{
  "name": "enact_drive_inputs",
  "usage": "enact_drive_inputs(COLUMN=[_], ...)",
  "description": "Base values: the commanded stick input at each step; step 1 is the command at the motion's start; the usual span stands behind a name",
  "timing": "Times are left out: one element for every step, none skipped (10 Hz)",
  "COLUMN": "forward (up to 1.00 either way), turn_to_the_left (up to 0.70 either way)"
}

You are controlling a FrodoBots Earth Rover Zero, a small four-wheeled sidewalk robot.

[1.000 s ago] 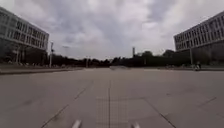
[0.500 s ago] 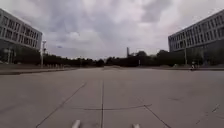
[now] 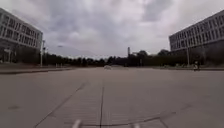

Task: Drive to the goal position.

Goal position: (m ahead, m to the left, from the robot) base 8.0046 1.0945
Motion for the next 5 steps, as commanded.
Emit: enact_drive_inputs(forward=[0.85, 0.85, 0.85, 0.85, 0.85], turn_to_the_left=[0.09, 0.2, 0.14, 0.0, 0.0])
